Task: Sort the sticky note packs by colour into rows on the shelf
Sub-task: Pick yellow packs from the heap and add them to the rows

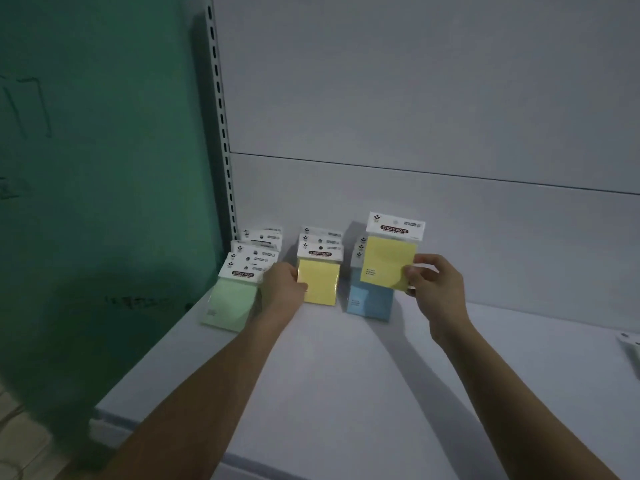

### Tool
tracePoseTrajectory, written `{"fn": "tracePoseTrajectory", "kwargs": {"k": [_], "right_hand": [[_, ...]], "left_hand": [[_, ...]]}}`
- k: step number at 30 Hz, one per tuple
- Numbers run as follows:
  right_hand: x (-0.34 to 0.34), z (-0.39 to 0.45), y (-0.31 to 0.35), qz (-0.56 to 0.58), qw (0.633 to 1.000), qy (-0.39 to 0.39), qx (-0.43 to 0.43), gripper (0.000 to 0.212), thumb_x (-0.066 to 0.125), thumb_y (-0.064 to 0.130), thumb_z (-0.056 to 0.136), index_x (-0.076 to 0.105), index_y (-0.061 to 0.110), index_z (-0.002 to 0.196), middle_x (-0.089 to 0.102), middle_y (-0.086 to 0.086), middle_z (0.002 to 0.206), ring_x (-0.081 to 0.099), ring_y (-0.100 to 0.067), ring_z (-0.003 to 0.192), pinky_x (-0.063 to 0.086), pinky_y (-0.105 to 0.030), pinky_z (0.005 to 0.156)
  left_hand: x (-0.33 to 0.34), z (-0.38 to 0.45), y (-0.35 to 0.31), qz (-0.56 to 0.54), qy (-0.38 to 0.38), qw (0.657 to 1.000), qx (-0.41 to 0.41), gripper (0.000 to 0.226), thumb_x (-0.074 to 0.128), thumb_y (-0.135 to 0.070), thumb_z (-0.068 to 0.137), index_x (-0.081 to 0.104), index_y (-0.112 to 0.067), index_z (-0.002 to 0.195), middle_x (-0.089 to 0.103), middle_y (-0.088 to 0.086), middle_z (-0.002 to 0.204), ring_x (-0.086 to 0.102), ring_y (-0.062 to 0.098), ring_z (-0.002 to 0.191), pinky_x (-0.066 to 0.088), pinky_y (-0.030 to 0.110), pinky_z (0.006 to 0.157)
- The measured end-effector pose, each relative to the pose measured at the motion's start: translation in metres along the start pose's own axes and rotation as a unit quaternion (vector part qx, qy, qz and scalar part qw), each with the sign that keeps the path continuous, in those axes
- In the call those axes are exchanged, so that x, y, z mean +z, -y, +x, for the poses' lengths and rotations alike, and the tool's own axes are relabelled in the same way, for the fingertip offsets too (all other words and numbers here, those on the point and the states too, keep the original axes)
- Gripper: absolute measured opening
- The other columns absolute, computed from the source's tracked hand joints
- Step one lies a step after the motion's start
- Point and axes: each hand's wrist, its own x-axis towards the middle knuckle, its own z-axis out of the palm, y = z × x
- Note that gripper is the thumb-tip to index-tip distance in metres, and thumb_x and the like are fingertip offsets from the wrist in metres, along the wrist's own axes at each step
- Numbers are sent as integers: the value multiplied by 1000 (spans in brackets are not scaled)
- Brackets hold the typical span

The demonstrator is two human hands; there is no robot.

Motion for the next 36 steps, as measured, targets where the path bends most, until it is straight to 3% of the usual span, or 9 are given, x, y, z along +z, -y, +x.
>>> {"fn": "tracePoseTrajectory", "kwargs": {"k": [5,10,15,18,21,26,30,34,36], "right_hand": [[11,-7,0,-7,1000,-2,-19,12,56,1,91,59,8,100,66,0,81,62,-13,69,52,-21,59],[22,-13,-6,-30,999,4,-24,9,61,6,90,60,11,97,67,-4,89,62,-18,71,54,-34,68],[44,-18,-19,-39,999,-3,-2,11,62,6,89,61,17,89,66,-6,93,62,-22,80,55,-39,75],[66,-23,-25,-57,998,7,8,9,63,8,88,62,17,89,66,-5,93,62,-24,86,55,-46,81],[94,-32,-30,-92,996,9,2,8,63,6,88,61,14,90,63,2,87,61,-21,87,53,-41,84],[128,-44,-38,-164,986,10,-4,15,62,6,88,61,3,102,63,-4,94,58,-20,91,44,-29,78],[138,-47,-42,-247,968,-15,-28,13,55,8,91,57,5,103,62,-9,101,57,-26,95,42,-35,78],[138,-47,-38,-304,951,-34,-36,9,45,6,94,42,14,94,49,1,86,46,-16,77,30,-32,68],[139,-48,-36,-332,941,-31,-49,9,45,5,94,40,12,95,45,2,84,44,-21,79,29,-31,64]], "left_hand": [[9,7,-3,136,-33,989,44,21,58,-2,86,60,-3,107,65,15,106,63,32,97,44,32,71],[12,5,-11,194,-36,978,63,43,59,5,80,44,2,120,53,19,120,57,34,106,48,37,86],[-8,5,-12,178,-55,965,184,42,54,5,85,43,-2,124,46,16,121,52,32,106,45,37,81],[-36,8,-11,175,-32,957,231,37,52,-11,91,47,-10,128,50,9,124,48,28,115,44,39,85],[-62,10,4,220,9,951,218,38,49,-28,93,50,-16,129,55,4,129,48,27,120,46,42,91],[-84,8,30,270,34,940,205,41,45,-36,94,49,-20,131,53,4,133,44,28,123,43,41,92],[-93,7,43,261,32,940,216,39,43,-39,95,49,-21,130,53,1,134,41,26,124,41,40,93],[-96,5,47,231,51,940,244,38,45,-35,94,49,-23,130,53,-2,133,40,23,126,41,39,93],[-97,5,49,225,58,938,258,38,45,-34,94,49,-23,130,53,-3,132,41,22,125,41,39,92]]}}
